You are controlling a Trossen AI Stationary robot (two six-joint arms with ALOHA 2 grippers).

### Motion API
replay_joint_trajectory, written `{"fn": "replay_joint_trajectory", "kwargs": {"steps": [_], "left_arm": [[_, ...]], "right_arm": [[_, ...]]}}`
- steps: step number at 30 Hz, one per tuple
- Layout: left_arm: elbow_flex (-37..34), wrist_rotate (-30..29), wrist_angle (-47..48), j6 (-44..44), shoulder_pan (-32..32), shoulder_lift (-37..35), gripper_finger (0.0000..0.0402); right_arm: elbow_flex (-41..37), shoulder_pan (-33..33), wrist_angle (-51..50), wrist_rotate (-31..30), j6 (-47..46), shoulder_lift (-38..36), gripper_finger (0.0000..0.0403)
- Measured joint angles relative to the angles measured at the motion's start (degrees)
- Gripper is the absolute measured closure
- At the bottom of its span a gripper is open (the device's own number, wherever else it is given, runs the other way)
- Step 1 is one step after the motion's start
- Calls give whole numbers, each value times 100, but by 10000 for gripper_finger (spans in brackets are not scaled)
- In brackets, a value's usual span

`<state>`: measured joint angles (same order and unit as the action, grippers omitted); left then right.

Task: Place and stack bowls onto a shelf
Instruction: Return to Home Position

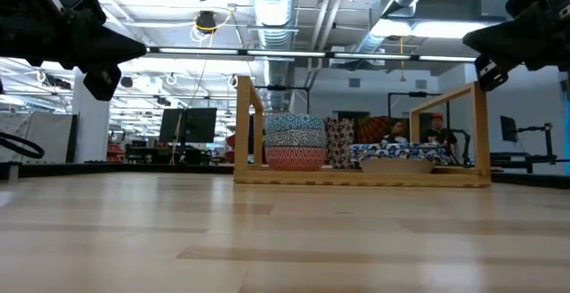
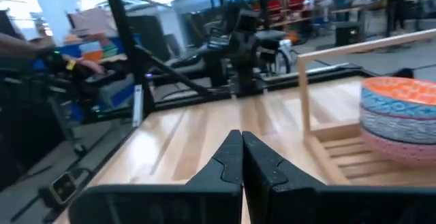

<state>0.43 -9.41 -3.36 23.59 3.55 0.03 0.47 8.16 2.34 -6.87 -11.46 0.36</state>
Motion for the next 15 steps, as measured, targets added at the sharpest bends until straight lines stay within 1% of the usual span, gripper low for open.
{"fn": "replay_joint_trajectory", "kwargs": {"steps": [4, 7, 12, 15], "left_arm": [[0, 1, 0, 0, 0, 0, 402], [0, 1, 0, 0, 0, 0, 402], [-2, 1, 0, 0, 0, 0, 402], [-4, 1, 0, 0, 0, 0, 401]], "right_arm": [[-2, -2, -77, 242, -4, 110, 383], [-2, 1, -80, 256, 4, 206, 379], [-4, -6, -75, 251, -6, 278, 357], [-7, -6, -60, 249, -7, 275, 354]]}}
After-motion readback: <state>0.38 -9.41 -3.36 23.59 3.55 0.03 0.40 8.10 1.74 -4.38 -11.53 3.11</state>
